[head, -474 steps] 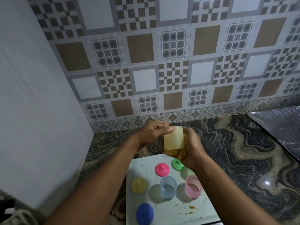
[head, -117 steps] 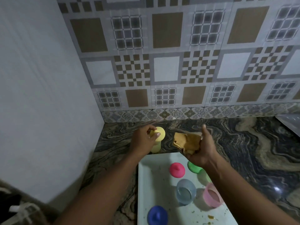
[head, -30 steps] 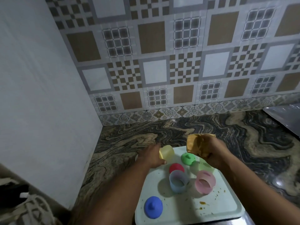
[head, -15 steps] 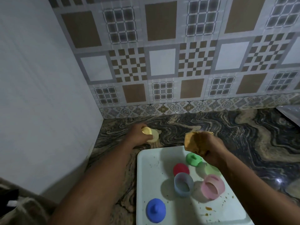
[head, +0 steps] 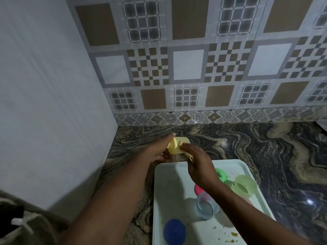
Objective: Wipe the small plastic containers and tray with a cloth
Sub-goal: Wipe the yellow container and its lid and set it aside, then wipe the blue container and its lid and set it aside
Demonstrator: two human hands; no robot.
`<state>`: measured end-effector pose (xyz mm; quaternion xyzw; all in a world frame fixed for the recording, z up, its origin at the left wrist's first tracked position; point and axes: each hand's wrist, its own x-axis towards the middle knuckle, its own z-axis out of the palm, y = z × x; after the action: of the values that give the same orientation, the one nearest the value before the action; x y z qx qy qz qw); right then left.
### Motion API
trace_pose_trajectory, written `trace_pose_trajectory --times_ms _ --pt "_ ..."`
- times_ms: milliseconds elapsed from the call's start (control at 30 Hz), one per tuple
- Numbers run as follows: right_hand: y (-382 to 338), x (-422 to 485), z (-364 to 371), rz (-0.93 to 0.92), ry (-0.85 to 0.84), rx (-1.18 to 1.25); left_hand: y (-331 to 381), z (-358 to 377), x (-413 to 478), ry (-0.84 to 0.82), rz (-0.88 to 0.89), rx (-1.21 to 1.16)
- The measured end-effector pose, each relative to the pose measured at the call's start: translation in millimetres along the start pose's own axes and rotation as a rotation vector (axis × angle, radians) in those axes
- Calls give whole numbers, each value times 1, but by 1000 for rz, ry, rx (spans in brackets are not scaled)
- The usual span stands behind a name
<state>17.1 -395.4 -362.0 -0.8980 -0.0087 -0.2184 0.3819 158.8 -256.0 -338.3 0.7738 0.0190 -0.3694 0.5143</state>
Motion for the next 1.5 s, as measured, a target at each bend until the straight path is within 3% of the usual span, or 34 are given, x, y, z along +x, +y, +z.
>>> trace_pose_trajectory --times_ms 133,200,300,367,500,767,1033,1267,1333,1400,1500 --pt "2 -1 -11 -86 -226 -64 -1 -12 -4 60 24 24" --pt "2 0 -17 68 -147 64 0 -16 -5 114 39 104" --pt "4 12 -24 522 35 439 -3 -21 -5 253 158 453" --pt "6 21 -28 761 66 662 -10 -24 -1 338 251 600" --pt "10 24 -32 893 11 829 -21 -21 9 404 318 689" --pt "16 25 -40 969 -32 837 -30 -3 25 336 349 865" --pt "12 14 -80 1018 97 864 -24 0 14 220 338 892" --pt "-2 -15 -116 1002 235 829 4 31 -34 215 459 907" --pt "-5 -23 -120 989 270 823 11 43 -54 106 484 880" --pt "-8 -30 -122 999 268 817 15 59 -77 -126 464 882" --pt "-9 -39 -121 1016 268 811 7 87 -105 -341 476 1036"
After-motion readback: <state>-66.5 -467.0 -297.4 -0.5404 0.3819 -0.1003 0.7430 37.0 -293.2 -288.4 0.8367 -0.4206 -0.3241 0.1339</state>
